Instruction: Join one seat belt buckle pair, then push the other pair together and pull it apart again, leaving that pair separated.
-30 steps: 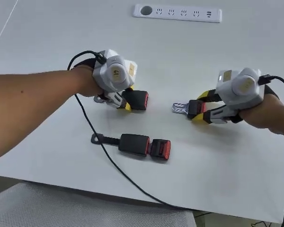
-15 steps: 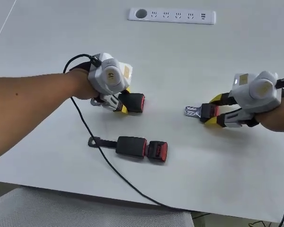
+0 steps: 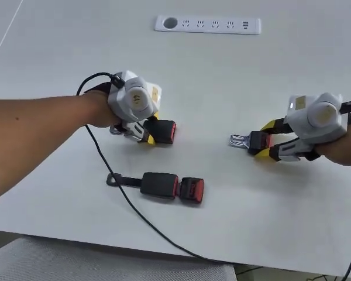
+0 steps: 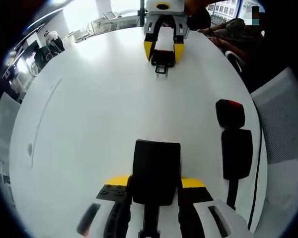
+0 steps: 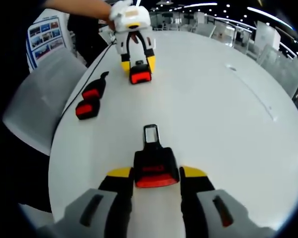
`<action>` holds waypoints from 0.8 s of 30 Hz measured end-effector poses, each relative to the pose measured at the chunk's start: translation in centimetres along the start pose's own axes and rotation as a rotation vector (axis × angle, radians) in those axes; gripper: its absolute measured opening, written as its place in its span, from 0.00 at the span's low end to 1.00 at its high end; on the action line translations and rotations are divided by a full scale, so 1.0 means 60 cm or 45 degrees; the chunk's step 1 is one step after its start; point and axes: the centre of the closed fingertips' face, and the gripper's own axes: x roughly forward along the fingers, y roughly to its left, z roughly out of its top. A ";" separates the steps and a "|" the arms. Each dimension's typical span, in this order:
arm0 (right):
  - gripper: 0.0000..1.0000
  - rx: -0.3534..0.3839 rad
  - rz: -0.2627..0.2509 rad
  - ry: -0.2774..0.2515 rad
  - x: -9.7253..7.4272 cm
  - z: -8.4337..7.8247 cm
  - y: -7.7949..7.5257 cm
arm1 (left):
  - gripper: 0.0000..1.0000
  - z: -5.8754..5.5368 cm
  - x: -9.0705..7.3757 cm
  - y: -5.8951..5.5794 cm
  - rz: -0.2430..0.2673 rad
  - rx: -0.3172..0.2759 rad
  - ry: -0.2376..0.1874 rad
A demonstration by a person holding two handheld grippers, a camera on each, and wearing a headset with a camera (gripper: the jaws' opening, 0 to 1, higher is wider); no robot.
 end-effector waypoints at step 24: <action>0.91 0.386 -0.543 -0.353 -0.107 0.001 -0.004 | 1.00 0.068 -0.119 -0.010 0.487 -0.779 -0.624</action>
